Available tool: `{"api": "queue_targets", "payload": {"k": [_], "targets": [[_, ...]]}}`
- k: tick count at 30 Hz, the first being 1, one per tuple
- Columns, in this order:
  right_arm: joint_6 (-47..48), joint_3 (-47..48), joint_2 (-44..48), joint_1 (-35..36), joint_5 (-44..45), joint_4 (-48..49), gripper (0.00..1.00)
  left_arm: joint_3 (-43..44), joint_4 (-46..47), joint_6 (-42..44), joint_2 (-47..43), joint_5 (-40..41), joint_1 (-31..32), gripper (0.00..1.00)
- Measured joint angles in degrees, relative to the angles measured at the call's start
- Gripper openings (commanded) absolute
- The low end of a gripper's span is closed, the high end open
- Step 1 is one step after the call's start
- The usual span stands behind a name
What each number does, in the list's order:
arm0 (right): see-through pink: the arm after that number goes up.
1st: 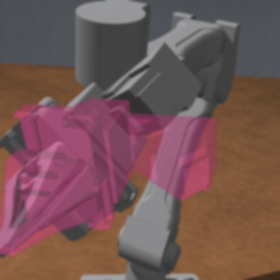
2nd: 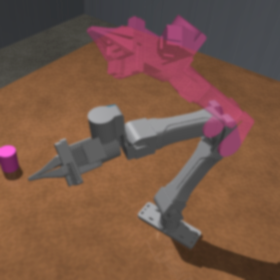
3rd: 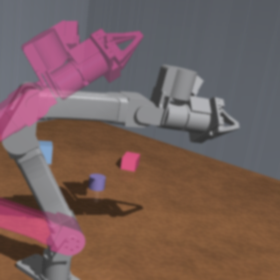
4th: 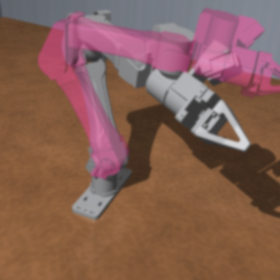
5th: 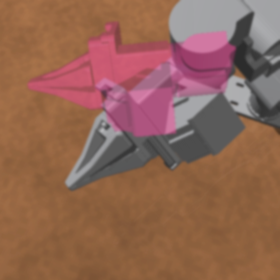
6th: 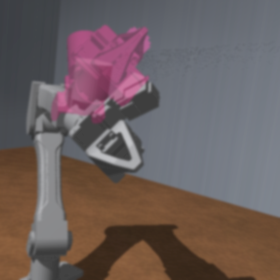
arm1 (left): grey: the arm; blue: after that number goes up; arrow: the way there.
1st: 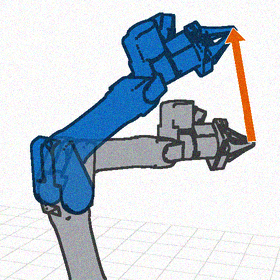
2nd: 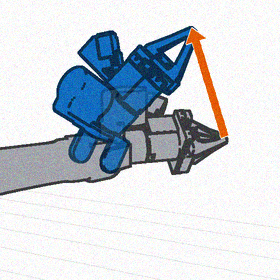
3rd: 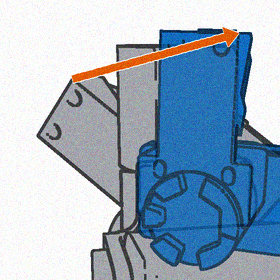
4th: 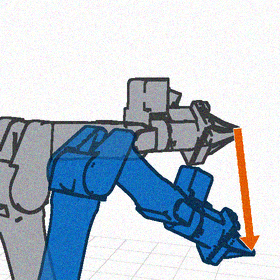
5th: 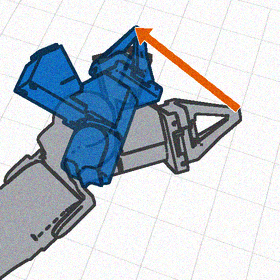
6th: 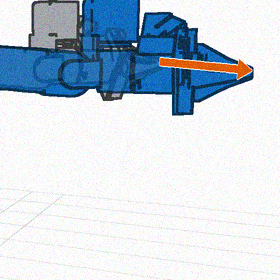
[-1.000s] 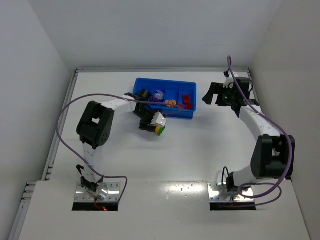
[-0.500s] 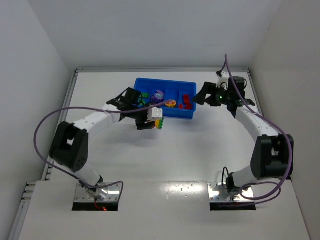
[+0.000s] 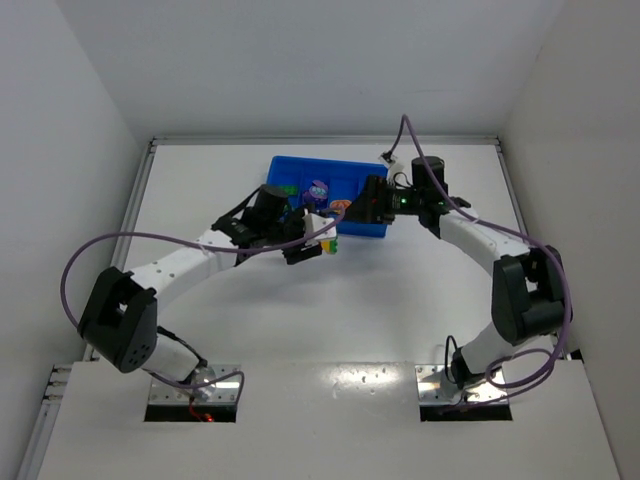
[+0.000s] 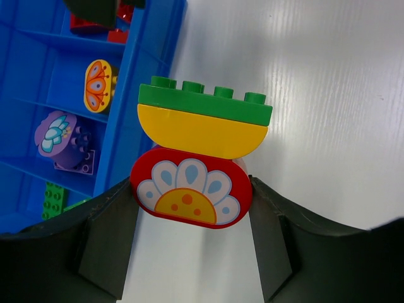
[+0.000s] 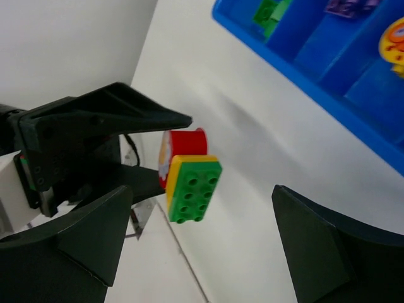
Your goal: Sort the legos into containers by color
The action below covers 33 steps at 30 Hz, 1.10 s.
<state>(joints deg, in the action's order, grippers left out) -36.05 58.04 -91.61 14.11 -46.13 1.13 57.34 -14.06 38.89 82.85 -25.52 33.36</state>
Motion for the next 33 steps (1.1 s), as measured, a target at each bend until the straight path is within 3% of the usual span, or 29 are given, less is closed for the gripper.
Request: {"api": "queue_targets", "payload": {"k": [15,23,33], "targets": [[-3.52,-0.37,-0.13,3.65,-6.78,5.33,0.73,-2.56,4.59,-0.59,-4.68,0.94,0.35,0.2],[-5.79,-0.37,-0.44,3.89,-9.6,8.57,0.71,-3.32,7.13,-0.68,-6.14,0.87,0.42,0.2],[-7.76,-0.39,-2.56,4.52,-11.65,11.3,0.54,-4.07,9.51,-2.1,-6.21,1.09,0.42,0.2]]}}
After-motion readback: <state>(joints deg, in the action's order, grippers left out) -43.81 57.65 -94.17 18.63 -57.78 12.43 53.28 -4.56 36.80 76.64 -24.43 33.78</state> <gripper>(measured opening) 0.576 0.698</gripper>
